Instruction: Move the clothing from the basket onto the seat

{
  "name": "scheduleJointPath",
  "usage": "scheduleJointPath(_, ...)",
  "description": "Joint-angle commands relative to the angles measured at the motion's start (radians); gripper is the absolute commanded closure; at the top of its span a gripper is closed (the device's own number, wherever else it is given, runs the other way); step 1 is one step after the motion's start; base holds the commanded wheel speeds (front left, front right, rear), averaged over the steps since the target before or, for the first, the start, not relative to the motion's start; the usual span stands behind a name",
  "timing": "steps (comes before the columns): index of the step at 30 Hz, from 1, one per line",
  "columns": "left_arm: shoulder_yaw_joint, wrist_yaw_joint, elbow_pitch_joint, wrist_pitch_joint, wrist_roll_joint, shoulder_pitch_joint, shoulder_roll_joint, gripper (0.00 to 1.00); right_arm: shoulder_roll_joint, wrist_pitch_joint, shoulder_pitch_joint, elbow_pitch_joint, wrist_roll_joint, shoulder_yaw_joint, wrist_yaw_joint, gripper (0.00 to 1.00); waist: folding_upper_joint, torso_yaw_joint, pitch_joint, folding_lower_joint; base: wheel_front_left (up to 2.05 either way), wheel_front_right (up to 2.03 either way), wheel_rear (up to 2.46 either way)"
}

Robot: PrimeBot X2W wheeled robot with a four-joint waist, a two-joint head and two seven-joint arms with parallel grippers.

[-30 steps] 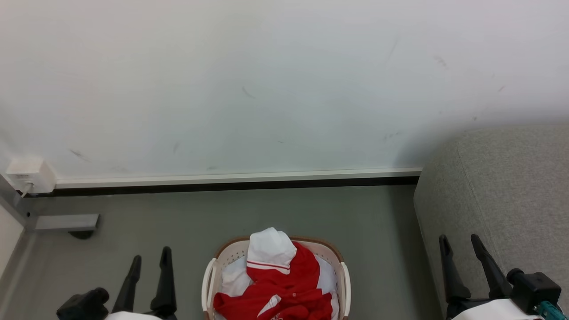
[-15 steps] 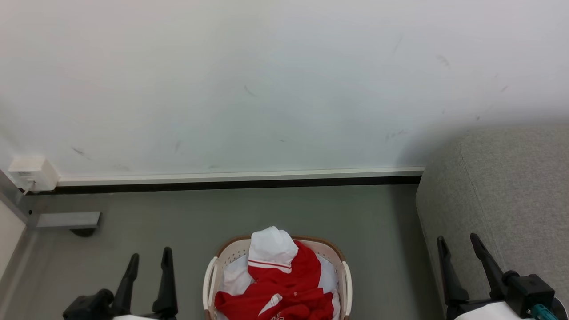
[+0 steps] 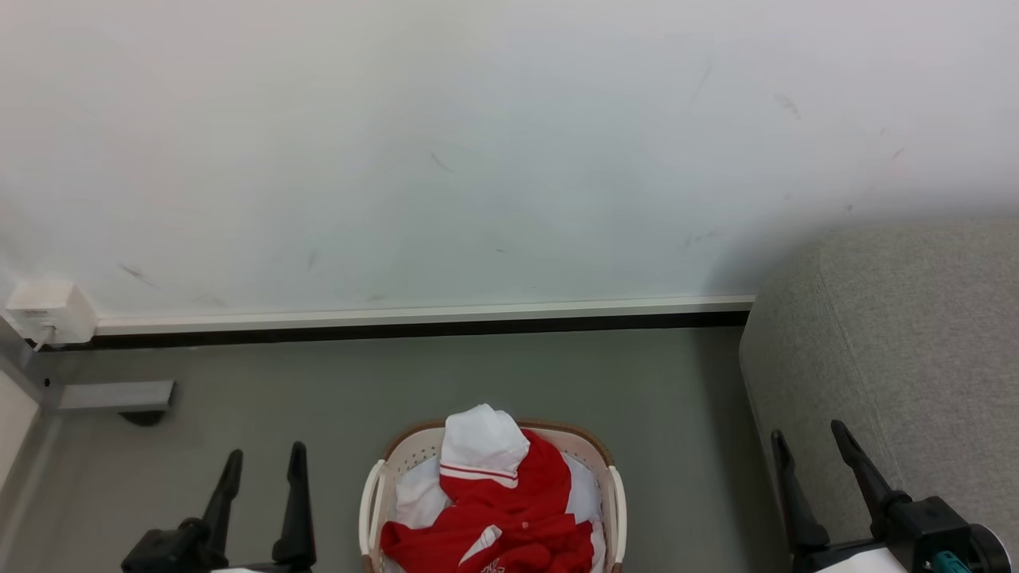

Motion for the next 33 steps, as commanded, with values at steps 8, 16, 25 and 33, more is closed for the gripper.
scheduleJointPath(8,-0.001,0.004,-0.009,-0.024,0.068,0.013,0.009,0.0,-0.009,-0.023,-0.009,0.004,-0.057,0.007,-0.002,0.0,0.0,-0.004,0.004,0.0,0.0,0.0,0.0)
scheduleJointPath(16,0.001,-0.005,-0.011,-0.036,0.119,-0.004,0.009,0.0,-0.009,-0.035,-0.021,-0.003,-0.1,0.001,-0.002,0.0,0.0,-0.008,0.036,0.0,0.0,0.0,0.0)
scheduleJointPath(25,-0.034,-0.055,0.014,-0.037,0.087,-0.079,0.009,0.0,-0.008,-0.037,-0.074,-0.027,-0.103,-0.012,-0.002,0.0,0.0,-0.008,0.192,0.0,0.0,0.0,0.0)
scheduleJointPath(33,-0.191,-0.088,0.11,-0.037,0.058,-0.228,0.041,0.0,-0.008,-0.037,-0.173,-0.059,-0.111,-0.022,-0.002,0.0,0.0,-0.022,0.395,0.0,0.0,0.0,0.0)
